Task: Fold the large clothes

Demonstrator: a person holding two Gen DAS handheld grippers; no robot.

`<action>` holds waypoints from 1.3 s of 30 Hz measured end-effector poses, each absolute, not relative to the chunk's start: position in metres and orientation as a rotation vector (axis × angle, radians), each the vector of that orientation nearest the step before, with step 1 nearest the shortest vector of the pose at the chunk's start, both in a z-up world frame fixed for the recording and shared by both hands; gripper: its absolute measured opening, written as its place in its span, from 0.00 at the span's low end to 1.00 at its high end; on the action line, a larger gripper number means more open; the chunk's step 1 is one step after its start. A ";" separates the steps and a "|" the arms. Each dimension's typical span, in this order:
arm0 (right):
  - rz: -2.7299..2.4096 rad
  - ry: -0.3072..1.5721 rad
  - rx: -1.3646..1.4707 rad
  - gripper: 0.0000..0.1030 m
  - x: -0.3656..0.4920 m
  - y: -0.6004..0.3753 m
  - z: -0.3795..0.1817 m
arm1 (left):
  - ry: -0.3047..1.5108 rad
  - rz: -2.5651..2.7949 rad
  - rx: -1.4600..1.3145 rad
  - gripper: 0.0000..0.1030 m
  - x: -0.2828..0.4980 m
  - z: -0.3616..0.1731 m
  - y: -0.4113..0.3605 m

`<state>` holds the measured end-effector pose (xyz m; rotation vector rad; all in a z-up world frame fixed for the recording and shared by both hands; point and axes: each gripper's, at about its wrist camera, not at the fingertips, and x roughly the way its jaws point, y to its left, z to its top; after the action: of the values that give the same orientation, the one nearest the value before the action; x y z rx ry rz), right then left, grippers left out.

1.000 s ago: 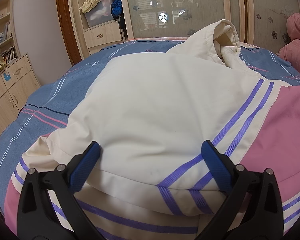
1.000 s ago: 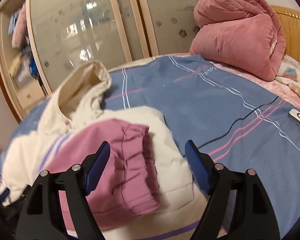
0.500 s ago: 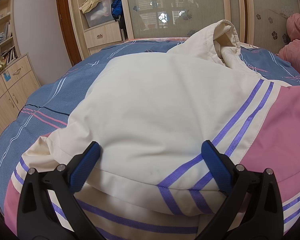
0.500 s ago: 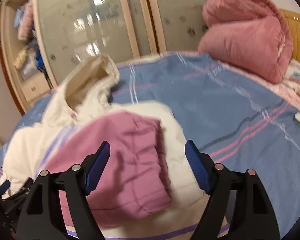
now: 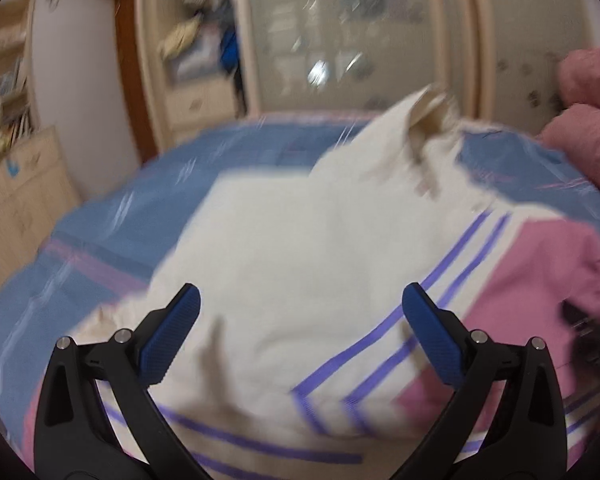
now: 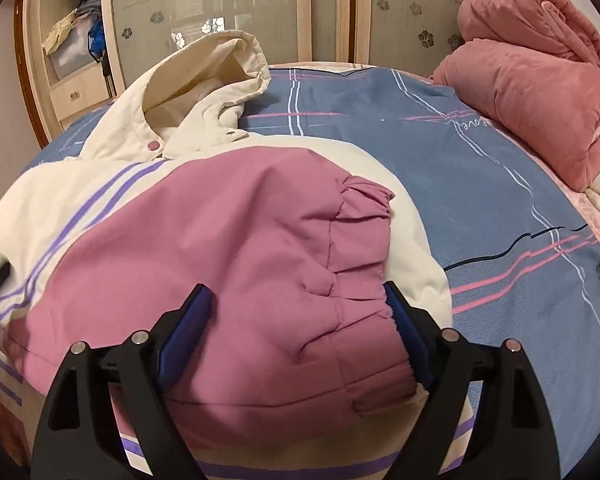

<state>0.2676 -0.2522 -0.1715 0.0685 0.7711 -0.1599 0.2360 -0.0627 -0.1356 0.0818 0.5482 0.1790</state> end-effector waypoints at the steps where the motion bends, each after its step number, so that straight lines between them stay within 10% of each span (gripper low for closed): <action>1: -0.161 0.772 0.066 0.84 0.268 -0.252 -0.172 | 0.553 0.174 0.123 0.98 0.241 -0.133 -0.071; 39: -0.167 0.761 0.102 0.88 0.263 -0.258 -0.169 | 0.711 0.147 0.146 0.98 0.281 -0.186 -0.073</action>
<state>0.2629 -0.2584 -0.1689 0.1017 0.7610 -0.1672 0.2811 -0.0731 -0.1863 0.1459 0.7108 0.1467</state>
